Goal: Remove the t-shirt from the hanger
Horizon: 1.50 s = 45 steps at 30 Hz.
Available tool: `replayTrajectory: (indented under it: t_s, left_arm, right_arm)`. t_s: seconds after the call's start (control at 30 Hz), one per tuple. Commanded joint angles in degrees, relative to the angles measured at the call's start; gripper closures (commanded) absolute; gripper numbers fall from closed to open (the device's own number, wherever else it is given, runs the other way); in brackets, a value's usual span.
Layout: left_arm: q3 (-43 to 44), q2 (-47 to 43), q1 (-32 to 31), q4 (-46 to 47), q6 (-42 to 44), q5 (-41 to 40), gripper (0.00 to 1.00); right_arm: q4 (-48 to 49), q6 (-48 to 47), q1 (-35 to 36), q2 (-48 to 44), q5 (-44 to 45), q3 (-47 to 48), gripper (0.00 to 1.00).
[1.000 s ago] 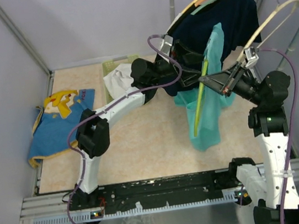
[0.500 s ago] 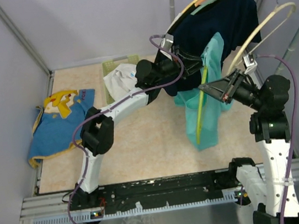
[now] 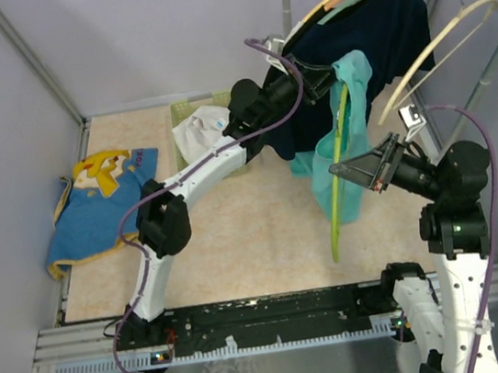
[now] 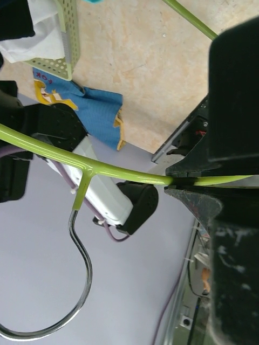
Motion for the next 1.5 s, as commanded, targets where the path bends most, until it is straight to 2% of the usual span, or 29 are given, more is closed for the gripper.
replayTrajectory:
  t_s: [0.0, 0.4, 0.63, 0.7, 0.83, 0.97, 1.17, 1.47]
  left_arm:
    - [4.1, 3.7, 0.0, -4.1, -0.9, -4.3, 1.00]
    - [6.5, 7.0, 0.0, -9.6, -3.8, -5.8, 1.00]
    - [-0.3, 4.7, 0.0, -9.0, -3.4, -4.2, 1.00]
    - [-2.1, 3.5, 0.1, -8.9, -3.0, -3.1, 1.00]
    - [-10.7, -2.5, 0.2, -6.5, -1.3, -0.9, 1.00]
    - [-21.8, -10.7, 0.2, -3.8, 0.9, 1.0, 1.00]
    - [-31.9, -21.5, 0.2, -7.4, 6.6, 3.7, 1.00]
    - [-43.7, -36.1, 0.3, -13.2, 12.7, 4.1, 1.00]
  right_arm:
    - [0.0, -0.7, -0.5, -2.1, -5.5, 0.3, 1.00]
    - [-0.2, -1.3, -0.5, -4.0, -9.8, 1.3, 1.00]
    - [8.5, 4.1, -0.5, -3.9, -9.1, 3.9, 1.00]
    - [7.7, 3.8, -0.5, -3.1, -7.8, 5.5, 1.00]
    - [7.8, 2.6, -0.5, -0.9, -2.7, 7.8, 1.00]
    - [9.7, 2.3, -0.5, 1.7, 6.1, 10.1, 1.00]
    - [12.4, 2.8, -0.5, 6.6, 19.4, 12.3, 1.00]
    - [26.3, 8.5, -0.6, 19.3, 24.6, 12.8, 1.00]
